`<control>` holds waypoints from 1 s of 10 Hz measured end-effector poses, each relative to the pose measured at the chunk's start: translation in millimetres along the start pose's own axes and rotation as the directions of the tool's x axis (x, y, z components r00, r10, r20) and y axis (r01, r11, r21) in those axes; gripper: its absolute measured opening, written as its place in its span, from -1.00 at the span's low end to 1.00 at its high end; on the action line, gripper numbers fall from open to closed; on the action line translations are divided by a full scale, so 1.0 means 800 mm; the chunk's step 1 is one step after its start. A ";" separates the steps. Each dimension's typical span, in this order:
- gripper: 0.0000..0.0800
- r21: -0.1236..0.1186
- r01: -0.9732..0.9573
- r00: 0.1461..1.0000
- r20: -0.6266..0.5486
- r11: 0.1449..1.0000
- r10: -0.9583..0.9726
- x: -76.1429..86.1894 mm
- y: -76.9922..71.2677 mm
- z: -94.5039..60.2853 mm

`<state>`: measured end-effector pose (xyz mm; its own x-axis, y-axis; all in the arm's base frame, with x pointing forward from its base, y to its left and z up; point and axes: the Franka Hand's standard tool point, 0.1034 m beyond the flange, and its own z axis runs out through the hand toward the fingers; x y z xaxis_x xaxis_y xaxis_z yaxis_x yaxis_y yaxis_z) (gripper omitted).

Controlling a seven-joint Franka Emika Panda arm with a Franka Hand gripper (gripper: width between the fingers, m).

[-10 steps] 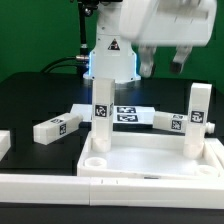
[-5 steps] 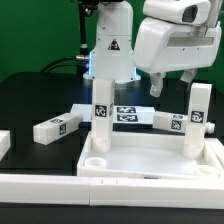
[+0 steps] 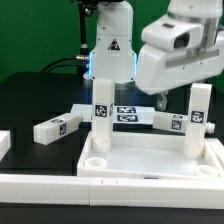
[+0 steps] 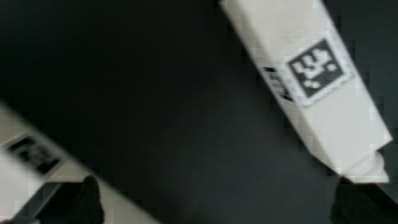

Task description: Assemble desk

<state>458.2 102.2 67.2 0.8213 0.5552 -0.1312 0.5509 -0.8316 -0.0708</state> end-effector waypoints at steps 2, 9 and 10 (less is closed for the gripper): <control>0.62 -0.051 0.034 0.999 0.007 0.998 -0.034 0.007 -0.013 0.000; 0.62 -0.153 0.278 0.955 -0.066 0.948 -0.291 0.003 -0.030 0.009; 0.62 -0.153 0.278 0.955 -0.066 0.948 -0.291 0.003 -0.030 0.009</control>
Offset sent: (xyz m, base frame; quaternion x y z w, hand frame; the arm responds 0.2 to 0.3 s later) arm 0.0000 0.0000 0.0000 0.0000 0.0000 0.0000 1.0000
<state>445.9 123.7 61.2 0.6336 0.7727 -0.0395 0.7736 -0.6319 0.0478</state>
